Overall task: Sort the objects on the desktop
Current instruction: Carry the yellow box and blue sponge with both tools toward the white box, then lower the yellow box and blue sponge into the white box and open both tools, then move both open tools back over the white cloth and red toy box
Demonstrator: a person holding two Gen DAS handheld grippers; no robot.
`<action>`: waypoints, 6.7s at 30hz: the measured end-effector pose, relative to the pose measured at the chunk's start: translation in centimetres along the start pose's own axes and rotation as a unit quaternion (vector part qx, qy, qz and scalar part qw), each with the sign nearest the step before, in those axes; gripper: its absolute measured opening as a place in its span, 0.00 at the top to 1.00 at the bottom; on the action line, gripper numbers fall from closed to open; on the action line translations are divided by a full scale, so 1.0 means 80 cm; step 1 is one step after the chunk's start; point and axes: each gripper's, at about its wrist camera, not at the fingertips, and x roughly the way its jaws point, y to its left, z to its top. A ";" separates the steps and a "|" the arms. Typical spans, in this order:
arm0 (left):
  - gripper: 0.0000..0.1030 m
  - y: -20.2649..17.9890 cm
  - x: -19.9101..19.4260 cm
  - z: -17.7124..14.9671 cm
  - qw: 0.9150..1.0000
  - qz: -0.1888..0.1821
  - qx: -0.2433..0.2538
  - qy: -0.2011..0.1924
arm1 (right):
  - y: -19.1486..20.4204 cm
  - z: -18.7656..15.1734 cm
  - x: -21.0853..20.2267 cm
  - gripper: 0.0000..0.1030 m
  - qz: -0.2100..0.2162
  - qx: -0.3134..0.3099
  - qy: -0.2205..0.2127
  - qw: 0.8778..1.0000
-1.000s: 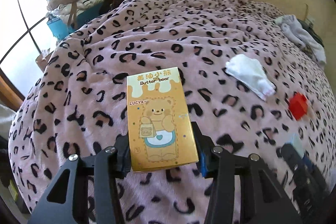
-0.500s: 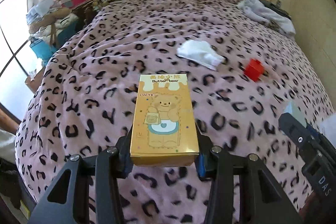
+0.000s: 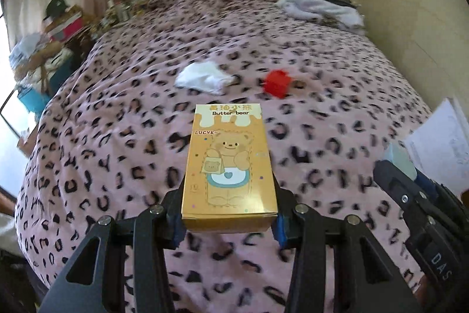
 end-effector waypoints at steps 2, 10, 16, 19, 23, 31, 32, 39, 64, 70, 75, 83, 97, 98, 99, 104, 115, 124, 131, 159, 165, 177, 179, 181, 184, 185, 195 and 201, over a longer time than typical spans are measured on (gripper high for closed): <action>0.56 -0.019 -0.009 0.001 1.000 -0.010 0.008 -0.004 | -0.014 0.004 -0.015 0.58 -0.007 0.006 -0.008 1.000; 0.56 -0.087 -0.039 -0.001 0.998 -0.041 0.041 -0.014 | -0.064 0.009 -0.068 0.58 -0.037 0.027 -0.030 0.999; 0.56 -0.131 -0.060 -0.004 0.996 -0.062 0.063 -0.021 | -0.095 0.004 -0.101 0.58 -0.056 0.040 -0.038 0.997; 0.56 -0.155 -0.069 -0.007 0.994 -0.074 0.077 -0.024 | -0.112 0.000 -0.117 0.58 -0.066 0.047 -0.041 0.996; 0.56 -0.188 -0.078 -0.009 0.991 -0.090 0.094 -0.026 | -0.137 -0.005 -0.136 0.58 -0.080 0.059 -0.044 0.994; 0.56 -0.260 -0.086 -0.012 0.983 -0.122 0.133 -0.026 | -0.197 -0.015 -0.175 0.58 -0.114 0.091 -0.055 0.988; 0.56 -0.269 -0.087 -0.011 0.982 -0.126 0.138 -0.026 | -0.204 -0.016 -0.179 0.58 -0.118 0.094 -0.056 0.987; 0.56 -0.323 -0.091 -0.006 0.974 -0.151 0.164 -0.027 | -0.246 -0.016 -0.200 0.58 -0.135 0.117 -0.068 0.982; 0.56 -0.417 -0.080 0.037 0.946 -0.229 0.230 -0.018 | -0.295 0.018 -0.214 0.58 -0.151 0.134 -0.095 0.975; 0.56 -0.441 -0.080 0.061 0.940 -0.244 0.237 -0.025 | -0.309 0.038 -0.215 0.58 -0.154 0.131 -0.103 0.974; 0.56 -0.462 -0.073 0.084 0.935 -0.261 0.239 -0.017 | -0.324 0.056 -0.213 0.58 -0.161 0.128 -0.105 0.973; 0.56 -0.504 -0.036 0.132 0.926 -0.293 0.239 0.020 | -0.360 0.077 -0.199 0.58 -0.168 0.129 -0.090 0.973; 0.56 -0.526 0.037 0.118 0.927 -0.293 0.219 0.083 | -0.393 0.070 -0.135 0.58 -0.154 0.142 -0.044 0.977; 0.56 -0.526 0.040 0.117 0.927 -0.292 0.218 0.083 | -0.395 0.070 -0.131 0.58 -0.154 0.142 -0.041 0.977; 0.56 -0.527 0.042 0.117 0.927 -0.291 0.220 0.084 | -0.396 0.069 -0.127 0.58 -0.155 0.143 -0.039 0.977; 0.56 -0.536 0.056 0.107 0.928 -0.283 0.225 0.093 | -0.405 0.067 -0.110 0.58 -0.157 0.148 -0.028 0.976; 0.56 -0.539 0.065 0.100 0.931 -0.267 0.232 0.087 | -0.396 0.067 -0.100 0.58 -0.187 0.120 -0.021 0.975; 0.54 -0.530 0.056 0.103 0.934 -0.261 0.233 0.078 | -0.399 0.069 -0.102 0.58 -0.183 0.127 -0.018 0.975; 0.53 -0.501 0.022 0.116 0.940 -0.254 0.222 0.045 | -0.397 0.076 -0.121 0.58 -0.172 0.153 -0.011 0.973; 0.25 -0.066 -0.060 -0.004 0.997 -0.067 0.028 0.013 | -0.096 -0.005 -0.107 0.50 -0.047 0.063 0.027 0.997; 0.25 -0.008 -0.055 -0.025 0.999 -0.043 -0.003 0.018 | -0.032 -0.032 -0.063 0.50 -0.015 0.043 0.064 0.997; 0.25 0.055 -0.049 -0.029 0.999 -0.012 -0.044 0.015 | 0.040 -0.029 -0.029 0.50 0.009 -0.006 0.079 0.997; 0.25 0.057 -0.047 -0.028 0.999 -0.010 -0.044 0.016 | 0.045 -0.027 -0.024 0.50 0.010 -0.008 0.080 0.997; 0.25 0.058 -0.045 -0.027 0.999 -0.008 -0.044 0.015 | 0.048 -0.026 -0.019 0.50 0.009 -0.011 0.082 0.997; 0.25 0.058 -0.042 -0.025 0.999 -0.005 -0.042 0.015 | 0.050 -0.024 -0.012 0.50 0.007 -0.013 0.084 0.996; 0.25 0.059 -0.041 -0.025 0.999 -0.005 -0.042 0.015 | 0.050 -0.023 -0.010 0.50 0.006 -0.014 0.084 0.996; 0.25 0.065 -0.020 -0.023 0.999 0.007 -0.045 0.025 | 0.049 -0.020 0.014 0.50 0.002 -0.014 0.093 0.996; 0.24 0.074 -0.005 -0.019 0.998 0.013 -0.051 0.032 | 0.048 -0.021 0.026 0.50 0.000 -0.013 0.099 0.995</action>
